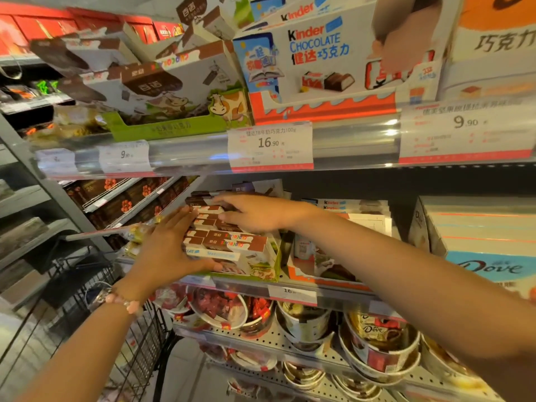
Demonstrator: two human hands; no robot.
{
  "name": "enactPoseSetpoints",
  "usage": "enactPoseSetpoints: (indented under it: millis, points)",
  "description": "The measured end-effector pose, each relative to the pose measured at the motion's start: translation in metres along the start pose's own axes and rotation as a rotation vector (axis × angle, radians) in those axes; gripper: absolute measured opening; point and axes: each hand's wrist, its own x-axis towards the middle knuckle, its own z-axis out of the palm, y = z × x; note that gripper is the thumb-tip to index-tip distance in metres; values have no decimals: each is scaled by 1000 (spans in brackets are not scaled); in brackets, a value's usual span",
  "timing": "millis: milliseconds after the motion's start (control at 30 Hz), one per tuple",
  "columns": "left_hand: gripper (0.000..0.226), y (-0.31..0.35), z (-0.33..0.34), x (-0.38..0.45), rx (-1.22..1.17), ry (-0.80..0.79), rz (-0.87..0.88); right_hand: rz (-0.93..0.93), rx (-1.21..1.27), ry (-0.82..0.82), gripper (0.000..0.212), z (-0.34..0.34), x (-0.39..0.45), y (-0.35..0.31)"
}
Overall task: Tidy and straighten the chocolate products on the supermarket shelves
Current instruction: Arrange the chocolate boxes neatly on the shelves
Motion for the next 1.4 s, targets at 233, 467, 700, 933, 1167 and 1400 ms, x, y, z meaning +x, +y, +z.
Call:
enactPoseSetpoints:
  millis: [233, 467, 700, 933, 1167, 1400]
  points:
    - [79, 4, 16, -23, 3, 269, 195, 84, -14, 208, 14, -16, -62, 4]
    - [45, 5, 12, -34, -9, 362, 350, 107, -196, 177, 16, -4, -57, 3]
    - [62, 5, 14, -31, -45, 211, 329, 107, -237, 89, 19, -8, -42, -1]
    - [30, 6, 7, -23, -62, 87, 257, 90, -322, 56, 22, -2, -28, -3]
    - [68, 16, -11, -28, -62, 43, 382, 30, -531, 172, 20, 5, -12, -5]
    - [60, 21, -36, -38, -102, 56, 429, 21, -463, 26, 38, 1, -13, -7]
